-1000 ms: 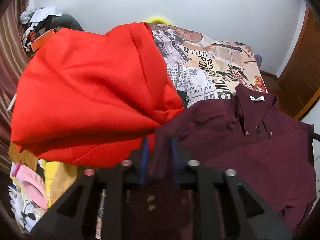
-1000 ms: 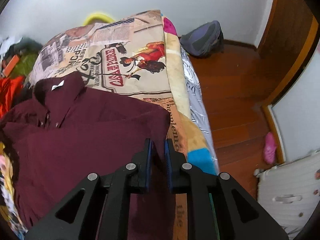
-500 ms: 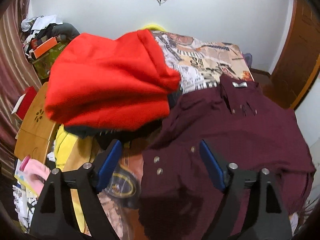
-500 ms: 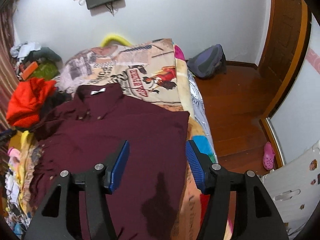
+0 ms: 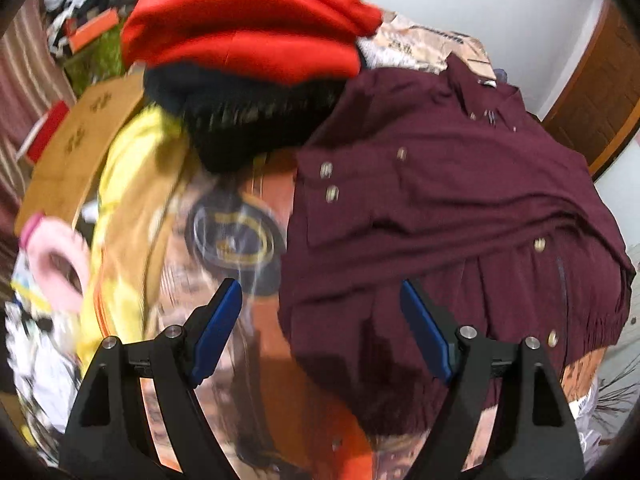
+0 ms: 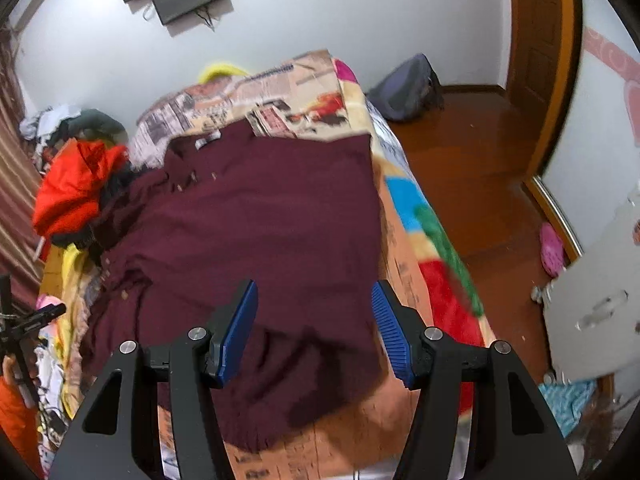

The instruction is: Fold large clothes

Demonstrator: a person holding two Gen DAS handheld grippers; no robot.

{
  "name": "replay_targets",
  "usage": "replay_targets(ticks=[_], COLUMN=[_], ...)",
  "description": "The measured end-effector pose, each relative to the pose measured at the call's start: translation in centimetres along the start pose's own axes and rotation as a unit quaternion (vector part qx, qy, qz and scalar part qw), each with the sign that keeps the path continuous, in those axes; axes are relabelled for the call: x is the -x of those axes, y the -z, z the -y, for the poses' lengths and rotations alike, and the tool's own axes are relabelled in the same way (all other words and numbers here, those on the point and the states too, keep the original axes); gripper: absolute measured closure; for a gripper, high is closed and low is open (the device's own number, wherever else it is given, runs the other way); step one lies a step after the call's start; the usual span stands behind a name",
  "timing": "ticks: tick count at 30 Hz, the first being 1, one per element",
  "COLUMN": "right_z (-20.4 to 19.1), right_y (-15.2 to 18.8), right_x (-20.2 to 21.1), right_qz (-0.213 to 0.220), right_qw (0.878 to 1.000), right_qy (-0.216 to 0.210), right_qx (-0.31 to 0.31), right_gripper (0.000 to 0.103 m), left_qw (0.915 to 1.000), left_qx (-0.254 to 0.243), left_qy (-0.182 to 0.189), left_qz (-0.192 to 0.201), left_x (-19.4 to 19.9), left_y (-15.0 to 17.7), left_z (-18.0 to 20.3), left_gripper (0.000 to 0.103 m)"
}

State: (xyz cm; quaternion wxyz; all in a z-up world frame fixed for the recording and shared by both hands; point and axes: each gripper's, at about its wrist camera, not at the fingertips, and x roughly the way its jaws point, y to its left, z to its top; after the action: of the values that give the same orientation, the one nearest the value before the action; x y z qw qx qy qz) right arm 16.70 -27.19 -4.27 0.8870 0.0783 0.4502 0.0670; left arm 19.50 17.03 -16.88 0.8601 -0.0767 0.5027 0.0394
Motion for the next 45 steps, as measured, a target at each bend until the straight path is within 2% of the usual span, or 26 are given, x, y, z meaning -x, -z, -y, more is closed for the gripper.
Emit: replay_targets(ticks=[4, 8, 10, 12, 14, 21, 26, 28, 30, 31, 33, 35, 37, 40, 45], right_z=[0.3, 0.5, 0.5, 0.4, 0.2, -0.6, 0.0, 0.2, 0.3, 0.3, 0.3, 0.2, -0.1, -1.1, -0.7], right_y=[2.6, 4.9, 5.9, 6.8, 7.2, 7.3, 7.5, 7.6, 7.7, 7.7, 7.5, 7.2, 6.7, 6.1, 6.1], right_x=[-0.9, -1.5, -1.9, -2.6, -3.0, -4.6, -4.5, -4.5, -4.7, -4.7, -4.5, -3.9, -2.7, -0.3, 2.5], right_qz=[-0.03, -0.054, -0.072, -0.094, -0.102, -0.123, -0.093, -0.076, -0.07, -0.07, -0.06, -0.048, -0.033, -0.002, 0.014], right_qw=[0.999, 0.998, 0.996, 0.994, 0.993, 0.989, 0.988, 0.986, 0.982, 0.98, 0.979, 0.979, 0.98, 0.988, 0.99], right_qy=[-0.002, -0.003, -0.015, -0.031, -0.038, -0.055, -0.07, -0.087, -0.113, -0.125, -0.13, -0.137, -0.145, -0.125, -0.119], right_qx=[-0.018, -0.031, -0.041, -0.052, -0.056, -0.064, -0.098, -0.118, -0.135, -0.141, -0.143, -0.142, -0.132, -0.091, -0.068], right_gripper=[0.048, 0.048, 0.048, 0.048, 0.048, 0.048, 0.048, 0.049, 0.062, 0.07, 0.082, 0.092, 0.094, 0.095, 0.097], left_qw=[0.9994, 0.9974, 0.9954, 0.9894, 0.9793, 0.9544, 0.9658, 0.9711, 0.9754, 0.9765, 0.9782, 0.9784, 0.9782, 0.9749, 0.9783], left_qx=[0.032, 0.064, 0.077, 0.107, 0.141, 0.19, 0.15, 0.134, 0.118, 0.114, 0.11, 0.112, 0.113, 0.11, 0.076], left_qy=[-0.002, 0.013, 0.038, 0.08, 0.125, 0.21, 0.199, 0.187, 0.177, 0.175, 0.171, 0.171, 0.174, 0.193, 0.187], left_qz=[-0.014, -0.031, -0.042, -0.058, -0.073, -0.095, -0.071, -0.063, -0.058, -0.053, -0.042, -0.03, -0.017, 0.009, 0.048], left_x=[-0.7, -1.5, -2.0, -2.5, -3.4, -5.9, -5.6, -5.6, -5.4, -5.2, -4.6, -3.8, -2.7, -0.3, 3.9], left_y=[2.5, 4.5, 5.0, 5.7, 6.3, 7.5, 6.5, 5.8, 5.3, 5.0, 4.5, 4.1, 4.0, 3.5, 3.2], left_z=[-1.1, -1.8, -2.0, -2.2, -2.4, -1.6, 0.5, 1.2, 1.8, 1.9, 2.0, 2.0, 1.8, 2.0, 3.5], left_gripper=[0.022, 0.022, 0.022, 0.022, 0.022, 0.023, 0.023, 0.035, 0.05, 0.054, 0.065, 0.069, 0.072, 0.073, 0.075])
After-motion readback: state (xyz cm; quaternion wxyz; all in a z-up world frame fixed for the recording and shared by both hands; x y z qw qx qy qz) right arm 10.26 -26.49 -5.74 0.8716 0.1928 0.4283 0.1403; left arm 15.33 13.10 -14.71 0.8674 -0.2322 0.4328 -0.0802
